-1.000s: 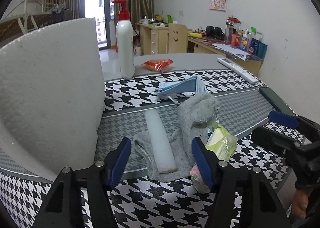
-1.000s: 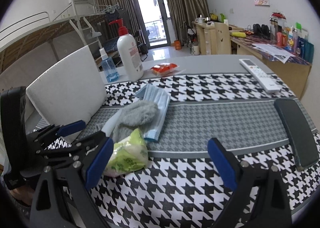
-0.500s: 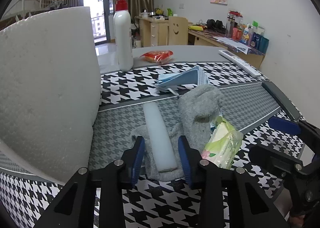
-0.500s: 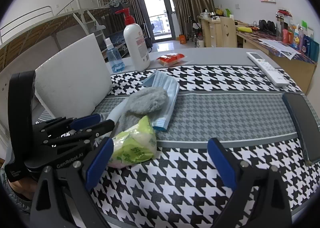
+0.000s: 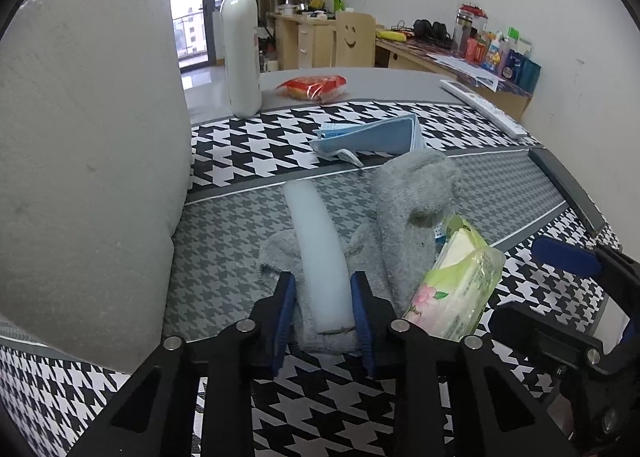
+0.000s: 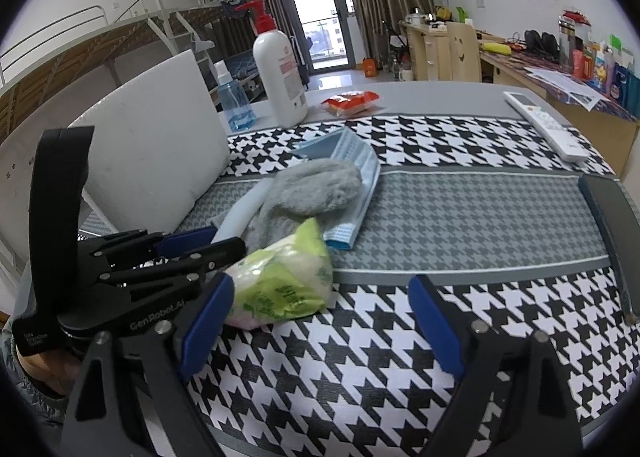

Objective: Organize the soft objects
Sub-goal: 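Close the left tool on the foam tube while the right tool grasps the green packet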

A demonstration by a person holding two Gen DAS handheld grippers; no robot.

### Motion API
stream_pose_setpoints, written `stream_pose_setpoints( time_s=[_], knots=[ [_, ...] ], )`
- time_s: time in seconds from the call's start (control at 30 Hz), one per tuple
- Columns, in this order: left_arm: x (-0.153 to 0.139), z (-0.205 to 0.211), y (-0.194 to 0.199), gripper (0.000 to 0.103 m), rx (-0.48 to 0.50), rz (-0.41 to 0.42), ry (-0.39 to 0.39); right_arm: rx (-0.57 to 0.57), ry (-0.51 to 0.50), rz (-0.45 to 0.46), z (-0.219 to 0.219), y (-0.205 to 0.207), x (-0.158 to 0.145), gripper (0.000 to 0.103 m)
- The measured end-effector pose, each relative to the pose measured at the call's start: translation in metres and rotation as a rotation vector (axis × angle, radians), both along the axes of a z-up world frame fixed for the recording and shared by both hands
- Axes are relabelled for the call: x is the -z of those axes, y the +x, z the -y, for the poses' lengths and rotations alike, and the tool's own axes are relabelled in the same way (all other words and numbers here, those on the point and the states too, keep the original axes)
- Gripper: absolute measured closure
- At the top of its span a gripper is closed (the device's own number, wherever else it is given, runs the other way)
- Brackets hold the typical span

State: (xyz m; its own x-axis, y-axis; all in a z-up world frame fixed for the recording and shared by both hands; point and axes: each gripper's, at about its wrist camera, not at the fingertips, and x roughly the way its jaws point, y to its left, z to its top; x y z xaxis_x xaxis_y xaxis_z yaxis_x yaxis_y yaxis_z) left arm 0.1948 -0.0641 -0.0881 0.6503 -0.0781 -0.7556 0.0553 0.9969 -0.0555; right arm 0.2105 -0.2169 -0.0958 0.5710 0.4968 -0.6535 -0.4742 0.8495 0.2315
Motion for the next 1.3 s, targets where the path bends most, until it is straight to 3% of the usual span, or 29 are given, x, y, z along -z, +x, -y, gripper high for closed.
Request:
stream_pose_setpoints(
  time_s=[0.33,0.57,1.13,1.3],
  knots=[
    [-0.007,-0.007,-0.010,0.083,-0.002,0.036,-0.027,-0.010,-0.013,-0.021,-0.009,0.000,0.003,0.012],
    [-0.016,-0.012,-0.021,0.083,0.002,0.084,-0.039,-0.021,-0.019,-0.049,-0.016,0.000,0.005,0.022],
    [-0.026,-0.017,-0.037,0.083,0.025,0.135,-0.051,-0.034,-0.015,-0.093,-0.032,0.005,0.010,0.033],
    [-0.027,-0.020,-0.039,0.083,0.022,0.143,-0.054,-0.034,-0.013,-0.100,-0.033,0.003,0.010,0.043]
  ],
)
